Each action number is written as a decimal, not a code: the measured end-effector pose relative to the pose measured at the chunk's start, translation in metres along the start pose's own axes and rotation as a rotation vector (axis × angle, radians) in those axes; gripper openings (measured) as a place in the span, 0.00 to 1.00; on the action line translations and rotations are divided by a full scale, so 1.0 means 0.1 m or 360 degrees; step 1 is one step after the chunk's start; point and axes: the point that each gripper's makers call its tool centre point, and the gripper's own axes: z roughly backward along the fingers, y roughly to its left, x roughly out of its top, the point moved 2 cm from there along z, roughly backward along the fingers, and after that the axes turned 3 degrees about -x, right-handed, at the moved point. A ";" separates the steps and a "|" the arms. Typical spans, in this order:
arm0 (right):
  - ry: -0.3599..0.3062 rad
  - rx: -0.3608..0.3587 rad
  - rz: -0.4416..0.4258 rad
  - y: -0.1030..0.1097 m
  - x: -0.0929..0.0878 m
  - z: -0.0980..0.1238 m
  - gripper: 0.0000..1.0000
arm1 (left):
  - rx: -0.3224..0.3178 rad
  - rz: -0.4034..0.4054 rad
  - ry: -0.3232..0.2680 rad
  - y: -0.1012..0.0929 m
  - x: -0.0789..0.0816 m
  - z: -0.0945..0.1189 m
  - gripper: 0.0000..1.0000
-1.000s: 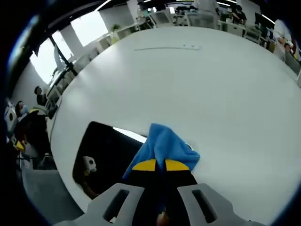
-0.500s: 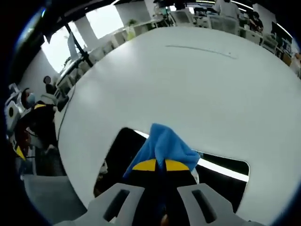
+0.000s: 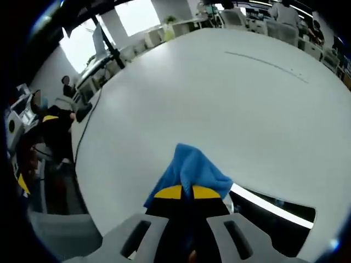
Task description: Wipe the mirror surface with the cleaning cloth until all visible marks leave the cleaned area.
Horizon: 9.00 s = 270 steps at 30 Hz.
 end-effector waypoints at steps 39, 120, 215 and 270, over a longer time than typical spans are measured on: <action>-0.0014 -0.0069 0.0042 -0.54 -0.65 0.50 0.00 | -0.0014 -0.0038 -0.0017 -0.17 0.09 -0.27 1.00; 0.0106 -0.0269 -0.0371 -0.88 -1.23 0.93 0.00 | -0.0021 -0.0104 0.0023 -0.19 -0.01 -0.31 1.00; 0.0116 -0.0018 0.0172 -0.31 0.00 0.06 0.00 | -0.0074 -0.0048 0.0008 -0.14 -0.08 -0.26 1.00; 0.0161 0.0076 -0.0121 0.29 -1.15 0.62 0.00 | -0.0049 0.0009 -0.0042 -0.25 0.05 -0.34 1.00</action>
